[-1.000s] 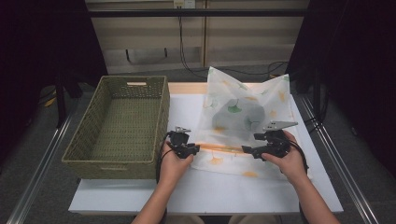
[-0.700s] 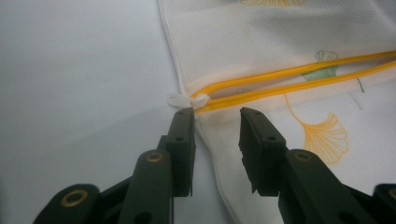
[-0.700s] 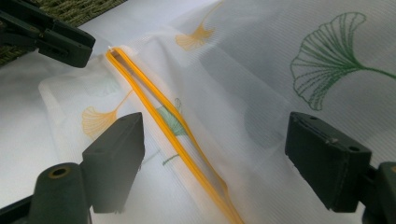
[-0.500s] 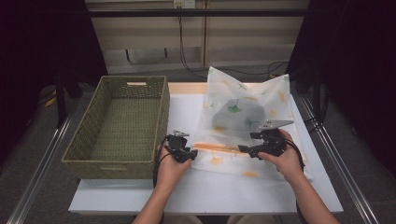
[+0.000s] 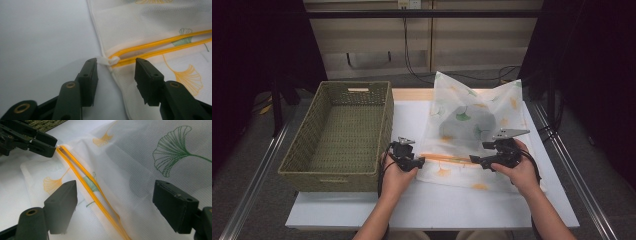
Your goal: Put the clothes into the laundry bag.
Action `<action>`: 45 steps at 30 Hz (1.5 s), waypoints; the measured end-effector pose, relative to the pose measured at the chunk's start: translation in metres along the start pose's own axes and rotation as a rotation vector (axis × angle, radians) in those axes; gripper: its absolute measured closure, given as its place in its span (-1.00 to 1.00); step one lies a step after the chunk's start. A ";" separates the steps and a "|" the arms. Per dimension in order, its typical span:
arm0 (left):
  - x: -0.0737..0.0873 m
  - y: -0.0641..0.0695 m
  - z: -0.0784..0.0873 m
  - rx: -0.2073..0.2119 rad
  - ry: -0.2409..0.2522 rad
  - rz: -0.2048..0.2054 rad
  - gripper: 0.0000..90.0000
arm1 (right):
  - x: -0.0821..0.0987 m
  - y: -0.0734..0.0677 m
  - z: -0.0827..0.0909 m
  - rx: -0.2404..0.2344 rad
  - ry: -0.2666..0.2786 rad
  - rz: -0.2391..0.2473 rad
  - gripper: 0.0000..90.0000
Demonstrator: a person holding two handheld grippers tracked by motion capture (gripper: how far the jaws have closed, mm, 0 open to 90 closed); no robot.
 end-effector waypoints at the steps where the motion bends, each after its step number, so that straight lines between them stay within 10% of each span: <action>1: 0.000 0.000 -0.001 0.002 -0.004 -0.005 0.15 | 0.001 0.000 0.000 -0.002 -0.003 -0.001 -0.55; 11: 0.001 0.013 0.003 0.078 -0.012 -0.059 0.58 | 0.002 0.001 0.000 0.005 -0.004 -0.001 -0.55; 23: 0.011 0.013 0.010 0.020 -0.059 -0.056 0.36 | -0.003 -0.005 -0.003 -0.007 0.001 0.008 -0.55; 31: 0.011 0.015 0.008 0.050 -0.063 0.034 0.75 | -0.003 -0.005 -0.002 -0.001 0.004 0.014 -0.55; 39: 0.010 0.023 0.008 0.038 -0.075 0.035 0.48 | -0.002 -0.003 -0.001 -0.002 0.004 0.007 -0.55; 45: 0.013 0.018 0.008 0.004 -0.090 0.009 0.88 | -0.003 -0.003 0.000 0.001 0.008 0.012 -0.55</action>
Point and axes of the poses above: each handheld gripper's, and its own axes: z roughly backward along the jaws, x roughly out of its underside, y roughly to its right, the point moved 10 cm from there along -z, roughly forward along the jaws, and after that the axes turned 8 degrees about -z, right-handed, at the moved point
